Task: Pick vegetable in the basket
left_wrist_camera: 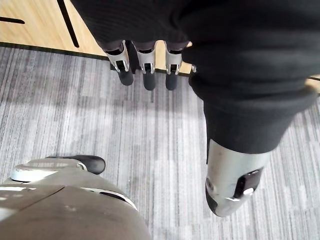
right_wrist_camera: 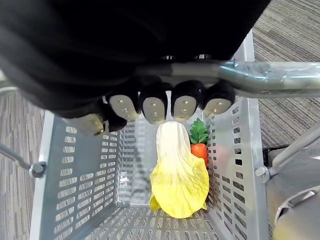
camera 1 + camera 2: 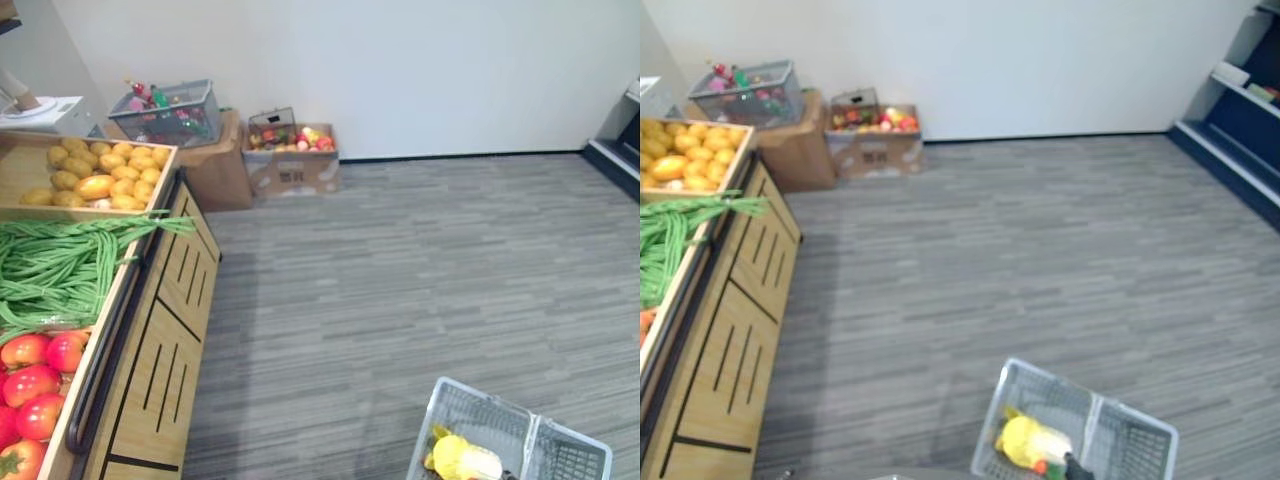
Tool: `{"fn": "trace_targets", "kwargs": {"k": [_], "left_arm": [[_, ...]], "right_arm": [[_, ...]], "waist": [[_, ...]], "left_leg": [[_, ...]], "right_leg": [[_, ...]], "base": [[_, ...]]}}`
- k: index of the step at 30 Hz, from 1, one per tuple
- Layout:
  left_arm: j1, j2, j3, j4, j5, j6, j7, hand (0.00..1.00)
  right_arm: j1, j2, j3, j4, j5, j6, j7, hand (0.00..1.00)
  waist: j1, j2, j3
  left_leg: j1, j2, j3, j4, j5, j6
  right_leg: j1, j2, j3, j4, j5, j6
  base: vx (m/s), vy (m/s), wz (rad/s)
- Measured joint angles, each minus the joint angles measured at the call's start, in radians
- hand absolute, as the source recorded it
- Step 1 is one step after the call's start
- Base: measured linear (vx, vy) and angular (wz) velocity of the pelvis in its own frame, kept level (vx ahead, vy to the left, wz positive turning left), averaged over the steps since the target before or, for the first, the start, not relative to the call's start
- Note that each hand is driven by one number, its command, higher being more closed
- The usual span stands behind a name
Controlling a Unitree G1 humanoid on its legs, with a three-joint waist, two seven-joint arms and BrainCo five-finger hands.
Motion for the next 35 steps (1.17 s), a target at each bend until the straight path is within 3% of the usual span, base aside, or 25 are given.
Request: {"fn": "trace_targets", "kwargs": {"k": [10, 18, 35], "left_arm": [[0.007, -0.001, -0.002, 0.002, 0.000, 0.000, -0.007, 0.00], [0.022, -0.005, -0.013, 0.003, -0.001, 0.000, -0.008, 0.00], [0.037, 0.005, -0.032, 0.022, -0.037, 0.000, -0.013, 0.00]], "right_arm": [[-0.003, -0.001, 0.000, 0.000, 0.007, -0.002, 0.001, 1.00], [0.010, -0.002, -0.010, 0.000, 0.030, -0.003, 0.002, 1.00], [0.012, -0.003, -0.009, 0.029, 0.039, -0.009, 0.002, 1.00]], "waist": [[-0.001, 0.007, 0.001], [-0.006, 0.005, -0.005], [-0.026, 0.003, -0.028]], "left_leg": [[-0.006, 0.002, -0.002, -0.040, 0.005, 0.007], [0.000, 0.008, -0.011, -0.128, 0.088, -0.003], [0.019, 0.006, -0.033, -0.138, 0.089, -0.006]], "right_leg": [[-0.020, 0.017, -0.003, -0.026, -0.002, 0.000], [-0.045, 0.029, -0.010, -0.029, -0.005, -0.005], [-0.015, 0.029, -0.029, -0.039, 0.002, 0.004]], "base": [[-0.13, -0.076, -0.04], [-0.13, -0.075, 0.04], [0.01, -0.005, 0.03]]}}
